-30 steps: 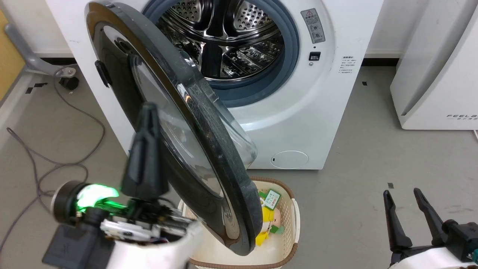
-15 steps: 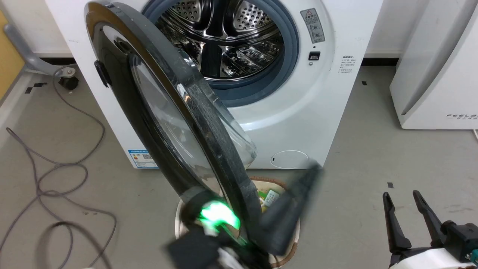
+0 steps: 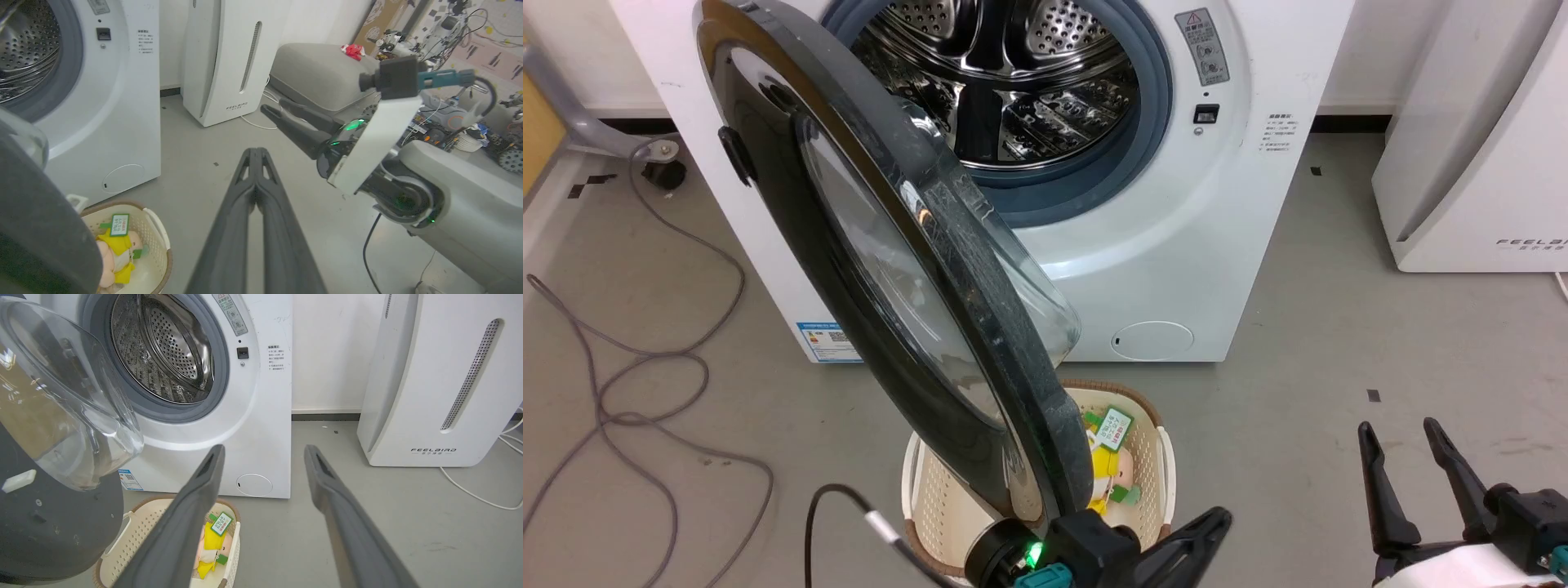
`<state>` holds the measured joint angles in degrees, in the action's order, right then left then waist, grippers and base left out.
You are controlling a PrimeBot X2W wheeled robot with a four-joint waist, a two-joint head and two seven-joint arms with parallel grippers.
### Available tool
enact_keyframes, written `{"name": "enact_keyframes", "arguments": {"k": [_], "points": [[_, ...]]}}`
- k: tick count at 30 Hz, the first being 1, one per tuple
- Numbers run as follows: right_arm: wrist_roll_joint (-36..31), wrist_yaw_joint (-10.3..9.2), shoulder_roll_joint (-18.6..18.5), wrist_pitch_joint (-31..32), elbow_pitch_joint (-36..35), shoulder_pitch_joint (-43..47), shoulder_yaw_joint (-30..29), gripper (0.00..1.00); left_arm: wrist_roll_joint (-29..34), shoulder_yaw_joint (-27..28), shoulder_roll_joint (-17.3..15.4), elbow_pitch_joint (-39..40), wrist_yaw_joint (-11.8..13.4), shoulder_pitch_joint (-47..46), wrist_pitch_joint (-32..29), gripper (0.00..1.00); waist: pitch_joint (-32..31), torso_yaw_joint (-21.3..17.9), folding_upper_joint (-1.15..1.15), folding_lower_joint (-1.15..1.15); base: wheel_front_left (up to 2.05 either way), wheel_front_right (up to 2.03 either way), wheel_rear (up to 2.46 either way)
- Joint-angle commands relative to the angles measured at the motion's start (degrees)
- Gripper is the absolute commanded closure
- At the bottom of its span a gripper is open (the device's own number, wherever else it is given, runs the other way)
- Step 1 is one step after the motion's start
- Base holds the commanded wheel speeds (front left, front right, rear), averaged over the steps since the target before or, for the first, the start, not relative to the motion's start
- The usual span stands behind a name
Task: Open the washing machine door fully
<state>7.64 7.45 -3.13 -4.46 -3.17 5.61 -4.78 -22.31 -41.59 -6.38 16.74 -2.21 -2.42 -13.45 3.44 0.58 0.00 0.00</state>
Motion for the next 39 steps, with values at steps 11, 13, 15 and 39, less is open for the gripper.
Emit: {"name": "enact_keyframes", "arguments": {"k": [11,13,15,39], "points": [[0.6,0.03,0.2,-0.4,1.1,-1.1,1.1,0.00,3.6,0.5,3.1,-16.0,5.4,-7.6,8.9,1.00,0.4,-0.6,0.00,0.00,0.00,0.00,0.00],[0.9,0.03,0.2,-0.4,1.3,-1.1,1.1,0.00,3.3,0.7,3.2,-17.7,6.4,-8.8,10.0,1.00,0.5,-0.7,0.00,0.00,0.00,0.00,0.00],[0.8,0.03,0.2,-0.4,1.3,-1.1,1.3,0.00,2.9,0.9,3.3,-19.3,7.2,-9.9,11.2,1.00,0.5,-0.8,0.00,0.00,0.00,0.00,0.00],[1.1,0.03,0.2,0.2,0.4,0.9,0.3,0.00,0.3,3.0,-0.9,-14.2,16.9,-1.1,12.8,1.00,-1.6,1.7,0.00,0.00,0.00,0.00,0.00]]}}
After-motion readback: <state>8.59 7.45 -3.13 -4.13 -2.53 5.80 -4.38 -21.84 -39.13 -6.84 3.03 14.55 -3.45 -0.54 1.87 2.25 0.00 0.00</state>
